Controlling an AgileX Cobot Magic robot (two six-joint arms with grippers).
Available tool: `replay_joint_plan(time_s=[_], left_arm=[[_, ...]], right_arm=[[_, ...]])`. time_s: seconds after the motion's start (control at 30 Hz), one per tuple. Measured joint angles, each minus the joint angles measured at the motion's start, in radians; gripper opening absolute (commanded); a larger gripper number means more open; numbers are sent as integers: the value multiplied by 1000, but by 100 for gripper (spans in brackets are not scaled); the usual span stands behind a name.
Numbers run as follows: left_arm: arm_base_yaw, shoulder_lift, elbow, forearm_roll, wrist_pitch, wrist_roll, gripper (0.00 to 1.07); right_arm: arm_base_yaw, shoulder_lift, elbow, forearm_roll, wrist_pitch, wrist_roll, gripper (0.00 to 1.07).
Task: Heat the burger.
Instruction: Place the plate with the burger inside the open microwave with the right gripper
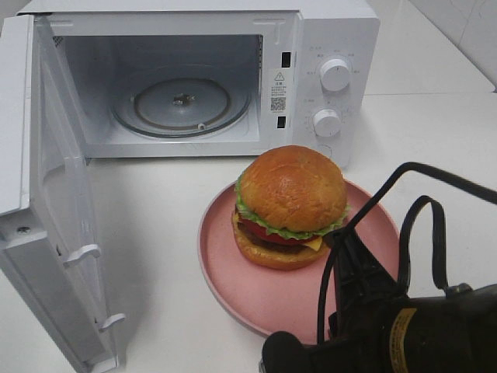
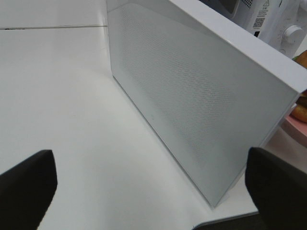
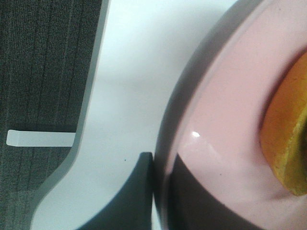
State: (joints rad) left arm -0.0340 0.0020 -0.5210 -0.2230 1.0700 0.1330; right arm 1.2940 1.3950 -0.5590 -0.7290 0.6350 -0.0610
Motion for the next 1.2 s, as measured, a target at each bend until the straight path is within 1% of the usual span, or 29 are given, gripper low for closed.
replay_joint_plan(time_s=[0.1, 0.13, 0.17, 0.2, 0.23, 0.27, 0.3, 0.33, 0.37, 0.4, 0.43, 0.5, 0.53, 0.57, 0.63, 0.67, 0.7, 0.73, 0.77, 0.83, 0.87, 0.9, 0.93, 1.0, 1.03, 1.07, 1.13, 1.17, 1.2], left_arm=[[0, 0, 0, 0, 0, 0, 100], [0, 0, 0, 0, 0, 0, 100], [0, 0, 0, 0, 0, 0, 100], [0, 0, 0, 0, 0, 0, 100], [0, 0, 0, 0, 0, 0, 100], [0, 0, 0, 0, 0, 0, 100], [0, 0, 0, 0, 0, 0, 100], [0, 0, 0, 0, 0, 0, 100], [0, 0, 0, 0, 0, 0, 100], [0, 0, 0, 0, 0, 0, 100], [0, 0, 0, 0, 0, 0, 100], [0, 0, 0, 0, 0, 0, 100], [0, 0, 0, 0, 0, 0, 100], [0, 0, 0, 0, 0, 0, 100], [0, 0, 0, 0, 0, 0, 100], [0, 0, 0, 0, 0, 0, 100], [0, 0, 0, 0, 0, 0, 100], [0, 0, 0, 0, 0, 0, 100], [0, 0, 0, 0, 0, 0, 100], [0, 0, 0, 0, 0, 0, 100], [0, 0, 0, 0, 0, 0, 100], [0, 0, 0, 0, 0, 0, 100], [0, 0, 0, 0, 0, 0, 100], [0, 0, 0, 0, 0, 0, 100], [0, 0, 0, 0, 0, 0, 100], [0, 0, 0, 0, 0, 0, 100], [0, 0, 0, 0, 0, 0, 100], [0, 0, 0, 0, 0, 0, 100], [0, 0, 0, 0, 0, 0, 100]], right_arm=[[-29, 0, 0, 2, -45, -45, 0], [-59, 0, 0, 4, -66, -77, 0], [-59, 0, 0, 4, -66, -77, 0], [-89, 0, 0, 4, -72, -109, 0], [-89, 0, 0, 4, -72, -109, 0], [-123, 0, 0, 4, -74, -147, 0], [-123, 0, 0, 4, -74, -147, 0], [-142, 0, 0, 5, -78, -170, 0], [-181, 0, 0, 9, -85, -216, 0], [-181, 0, 0, 9, -85, -216, 0], [-213, 0, 0, 28, -99, -261, 0], [-229, 0, 0, 38, -104, -289, 0], [-257, 0, 0, 65, -117, -349, 0], [-257, 0, 0, 65, -117, -349, 0], [-301, 0, 0, 109, -135, -464, 0], [-301, 0, 0, 109, -135, -464, 0], [-325, 0, 0, 149, -154, -529, 0], [-325, 0, 0, 149, -154, -529, 0], [-348, 0, 0, 189, -173, -593, 0], [-361, 0, 0, 210, -181, -626, 0], [-385, 0, 0, 249, -195, -681, 0], [-385, 0, 0, 249, -195, -681, 0], [-411, 0, 0, 289, -201, -739, 0], [-424, 0, 0, 306, -204, -768, 0], [-447, 0, 0, 340, -212, -818, 0], [-447, 0, 0, 340, -212, -818, 0], [-474, 1, -1, 398, -224, -902, 0], [-474, 1, -1, 398, -224, -902, 0], [-492, 1, -9, 434, -224, -968, 0]])
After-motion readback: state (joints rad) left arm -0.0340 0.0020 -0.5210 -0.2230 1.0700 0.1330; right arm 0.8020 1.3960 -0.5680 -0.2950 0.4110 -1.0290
